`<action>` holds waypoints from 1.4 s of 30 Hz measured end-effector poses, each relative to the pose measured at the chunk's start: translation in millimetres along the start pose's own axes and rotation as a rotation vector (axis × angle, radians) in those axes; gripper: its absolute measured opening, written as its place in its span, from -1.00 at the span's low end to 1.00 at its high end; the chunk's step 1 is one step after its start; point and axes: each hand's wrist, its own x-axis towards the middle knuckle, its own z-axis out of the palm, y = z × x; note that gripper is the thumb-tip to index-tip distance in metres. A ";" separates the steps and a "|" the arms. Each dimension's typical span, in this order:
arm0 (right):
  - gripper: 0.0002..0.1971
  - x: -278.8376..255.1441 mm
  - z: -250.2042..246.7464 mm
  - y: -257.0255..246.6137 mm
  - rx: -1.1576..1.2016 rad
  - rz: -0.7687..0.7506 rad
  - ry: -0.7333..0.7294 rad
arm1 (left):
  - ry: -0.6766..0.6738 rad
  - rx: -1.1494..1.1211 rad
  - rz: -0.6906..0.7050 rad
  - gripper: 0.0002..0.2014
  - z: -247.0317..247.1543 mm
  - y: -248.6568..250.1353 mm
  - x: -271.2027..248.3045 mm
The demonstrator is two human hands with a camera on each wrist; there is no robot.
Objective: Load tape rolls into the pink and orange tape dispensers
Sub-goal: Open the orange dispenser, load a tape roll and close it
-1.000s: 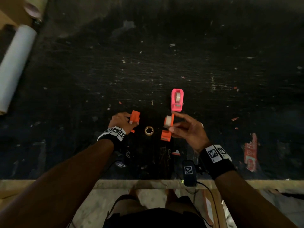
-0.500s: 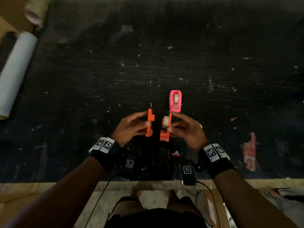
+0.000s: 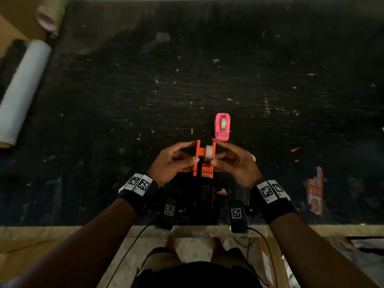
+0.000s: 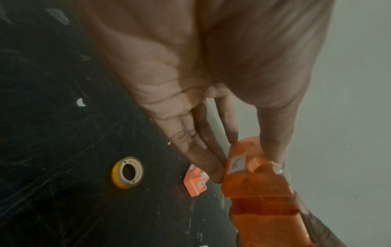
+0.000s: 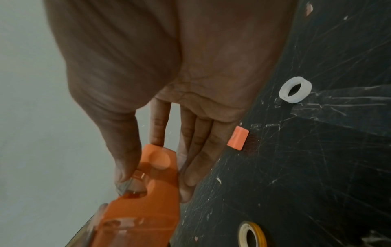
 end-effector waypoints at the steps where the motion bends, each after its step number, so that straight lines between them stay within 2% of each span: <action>1: -0.35 -0.6 -0.5 -0.2 0.002 0.000 0.000 | 0.001 0.002 0.001 -0.49 0.3 -0.1 -0.3; 37: -0.34 -1.5 -7.0 -1.3 -0.045 0.002 -0.013 | 0.005 0.036 0.015 -0.49 18.5 3.1 3.5; 42: -0.34 1.1 -6.0 -3.5 -0.028 -0.004 -0.006 | 0.006 0.026 -0.014 -0.41 15.7 6.0 5.7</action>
